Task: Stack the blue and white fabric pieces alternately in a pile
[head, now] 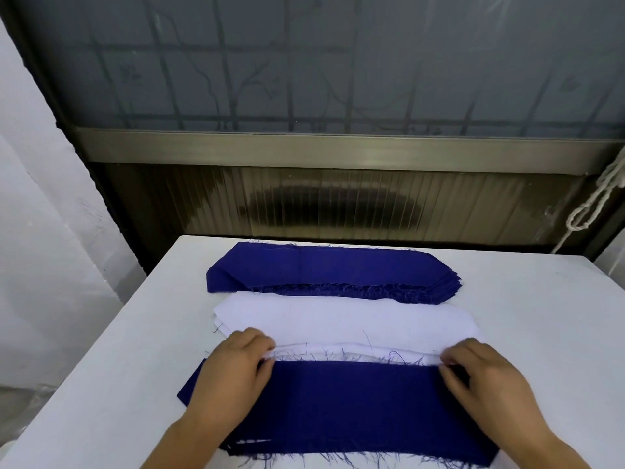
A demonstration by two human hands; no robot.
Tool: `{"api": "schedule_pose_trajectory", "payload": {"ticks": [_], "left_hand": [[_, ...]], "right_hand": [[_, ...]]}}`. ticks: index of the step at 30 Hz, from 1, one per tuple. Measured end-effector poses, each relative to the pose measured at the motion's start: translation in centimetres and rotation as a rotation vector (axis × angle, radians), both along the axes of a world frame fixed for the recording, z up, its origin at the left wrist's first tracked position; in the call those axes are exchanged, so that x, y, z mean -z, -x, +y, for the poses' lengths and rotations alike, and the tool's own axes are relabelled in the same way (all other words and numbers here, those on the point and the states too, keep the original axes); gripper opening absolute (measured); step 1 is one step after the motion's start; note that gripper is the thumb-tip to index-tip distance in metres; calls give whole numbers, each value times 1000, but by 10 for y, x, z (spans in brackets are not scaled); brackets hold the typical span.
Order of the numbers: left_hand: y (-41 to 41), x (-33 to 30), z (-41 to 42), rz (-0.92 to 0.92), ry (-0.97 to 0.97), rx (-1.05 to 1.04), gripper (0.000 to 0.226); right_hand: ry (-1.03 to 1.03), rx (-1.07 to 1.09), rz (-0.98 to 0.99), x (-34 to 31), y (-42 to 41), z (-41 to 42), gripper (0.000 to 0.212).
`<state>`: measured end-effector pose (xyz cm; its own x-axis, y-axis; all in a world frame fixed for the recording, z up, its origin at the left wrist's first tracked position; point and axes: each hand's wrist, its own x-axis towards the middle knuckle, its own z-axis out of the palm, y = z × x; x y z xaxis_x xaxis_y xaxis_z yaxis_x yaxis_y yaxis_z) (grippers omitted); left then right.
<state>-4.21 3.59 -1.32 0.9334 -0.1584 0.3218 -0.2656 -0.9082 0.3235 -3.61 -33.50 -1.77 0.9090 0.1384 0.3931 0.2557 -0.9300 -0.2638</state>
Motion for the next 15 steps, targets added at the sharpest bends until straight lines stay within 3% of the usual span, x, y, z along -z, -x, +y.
{"api": "schedule_pose_trajectory", "payload": {"ticks": [3, 7, 15], "left_hand": [[-23, -2, -18, -71, -65, 53, 40], [-44, 14, -29, -5, -60, 137, 51], [-42, 28, -28, -106, -59, 139, 39]], "right_hand": [[-22, -107, 9, -6, -17, 22, 31], [15, -215, 177, 1, -40, 33, 45], [-119, -177, 134, 19, -37, 29, 34]]}}
